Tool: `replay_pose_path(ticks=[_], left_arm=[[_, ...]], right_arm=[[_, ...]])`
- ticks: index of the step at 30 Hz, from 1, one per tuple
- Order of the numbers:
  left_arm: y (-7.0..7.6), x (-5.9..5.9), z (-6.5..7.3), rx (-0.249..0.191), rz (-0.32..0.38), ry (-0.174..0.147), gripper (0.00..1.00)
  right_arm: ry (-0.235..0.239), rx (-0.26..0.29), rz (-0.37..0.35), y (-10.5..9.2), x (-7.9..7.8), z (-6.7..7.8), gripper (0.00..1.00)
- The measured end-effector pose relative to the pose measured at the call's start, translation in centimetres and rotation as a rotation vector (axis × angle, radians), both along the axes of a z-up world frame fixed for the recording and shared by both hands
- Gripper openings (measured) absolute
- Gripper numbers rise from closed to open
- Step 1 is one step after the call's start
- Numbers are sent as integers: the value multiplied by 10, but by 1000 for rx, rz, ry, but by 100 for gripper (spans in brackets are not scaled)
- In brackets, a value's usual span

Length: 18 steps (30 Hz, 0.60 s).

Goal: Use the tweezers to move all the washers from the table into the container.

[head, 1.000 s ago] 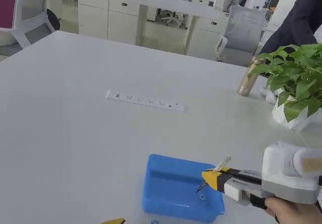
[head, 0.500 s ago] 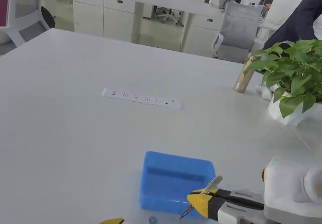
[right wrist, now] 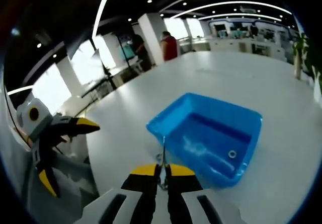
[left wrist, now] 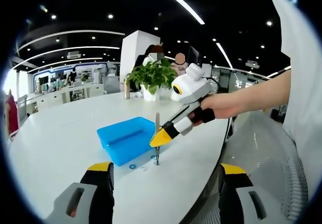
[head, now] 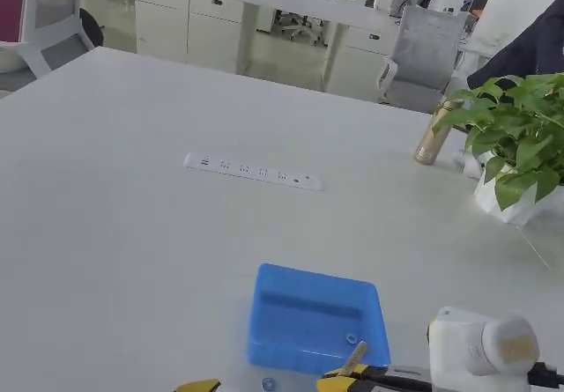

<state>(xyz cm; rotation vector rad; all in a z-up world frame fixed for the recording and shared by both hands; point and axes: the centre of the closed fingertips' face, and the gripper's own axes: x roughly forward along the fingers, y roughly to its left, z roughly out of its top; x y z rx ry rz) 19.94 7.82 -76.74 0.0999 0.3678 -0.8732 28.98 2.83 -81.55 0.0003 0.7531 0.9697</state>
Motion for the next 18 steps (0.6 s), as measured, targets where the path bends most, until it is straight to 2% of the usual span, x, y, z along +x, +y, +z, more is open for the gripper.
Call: replay_pose_path(ticks=[4, 9, 11, 14, 17, 18], left_arm=[[0, -1, -1, 1, -5, 3, 87], [-1, -1, 0, 1, -8, 1, 86], [-1, -1, -1, 1, -8, 3, 86], [-1, -1, 0, 1, -6, 2, 86], [-1, -1, 0, 1, -8, 4, 86], [-1, -1, 0, 2, -9, 3, 86]], right_arm=[[4, 0, 4, 3, -1, 2, 3], [-35, -48, 63, 6, -8, 1, 3], [-71, -75, 105, 8, -13, 2, 3], [-146, -150, 205, 11, -22, 3, 3], [-197, -194, 276, 16, -31, 3, 3], [-208, -204, 289, 14, -29, 2, 3]])
